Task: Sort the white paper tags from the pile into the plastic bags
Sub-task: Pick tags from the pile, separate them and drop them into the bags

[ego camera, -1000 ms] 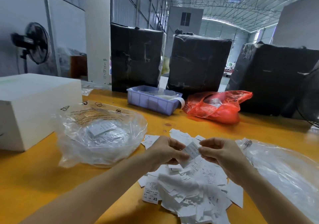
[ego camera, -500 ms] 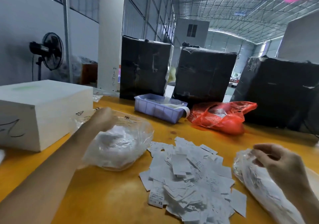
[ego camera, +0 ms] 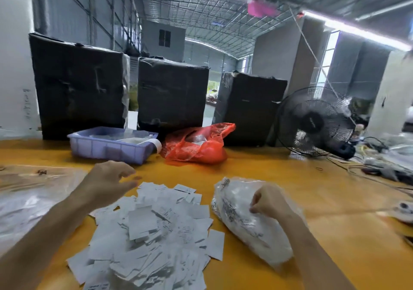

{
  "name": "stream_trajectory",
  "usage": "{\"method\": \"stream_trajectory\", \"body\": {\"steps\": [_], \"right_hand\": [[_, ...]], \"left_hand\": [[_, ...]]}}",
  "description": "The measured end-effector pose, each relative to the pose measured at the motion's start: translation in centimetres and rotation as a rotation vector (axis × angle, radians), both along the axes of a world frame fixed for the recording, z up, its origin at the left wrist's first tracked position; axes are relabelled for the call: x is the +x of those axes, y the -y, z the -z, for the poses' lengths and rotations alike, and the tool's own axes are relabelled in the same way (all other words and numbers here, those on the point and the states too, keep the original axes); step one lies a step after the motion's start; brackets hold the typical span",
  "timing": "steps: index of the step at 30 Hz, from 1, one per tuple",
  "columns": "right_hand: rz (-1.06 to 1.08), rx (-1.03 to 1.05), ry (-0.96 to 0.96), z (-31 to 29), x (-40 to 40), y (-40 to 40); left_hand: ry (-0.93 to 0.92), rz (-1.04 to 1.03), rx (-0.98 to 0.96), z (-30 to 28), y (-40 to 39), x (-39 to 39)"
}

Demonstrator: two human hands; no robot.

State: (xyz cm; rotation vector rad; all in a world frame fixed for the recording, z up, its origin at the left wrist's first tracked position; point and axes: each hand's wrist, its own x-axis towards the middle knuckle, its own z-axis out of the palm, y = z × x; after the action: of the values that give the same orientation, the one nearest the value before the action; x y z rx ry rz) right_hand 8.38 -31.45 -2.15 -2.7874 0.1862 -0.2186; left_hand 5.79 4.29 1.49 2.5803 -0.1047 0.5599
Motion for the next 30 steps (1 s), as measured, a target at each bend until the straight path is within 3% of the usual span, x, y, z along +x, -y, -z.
{"method": "stream_trajectory", "body": {"steps": [14, 19, 24, 30], "right_hand": [[-0.013, 0.209, 0.048, -3.6, -0.6, 0.6], [-0.041, 0.134, -0.179, -2.6, -0.5, 0.9], [-0.074, 0.283, -0.037, -3.3, -0.4, 1.2], [-0.258, 0.764, 0.013, -5.7, -2.3, -0.1]], "left_hand": [[-0.164, 0.329, 0.121, 2.4, 4.5, -0.5], [-0.167, 0.385, 0.105, 2.8, 5.9, -1.3], [-0.15, 0.413, 0.054, 2.5, 6.3, -2.0], [-0.137, 0.425, -0.091, 2.6, 6.5, -1.8]]}}
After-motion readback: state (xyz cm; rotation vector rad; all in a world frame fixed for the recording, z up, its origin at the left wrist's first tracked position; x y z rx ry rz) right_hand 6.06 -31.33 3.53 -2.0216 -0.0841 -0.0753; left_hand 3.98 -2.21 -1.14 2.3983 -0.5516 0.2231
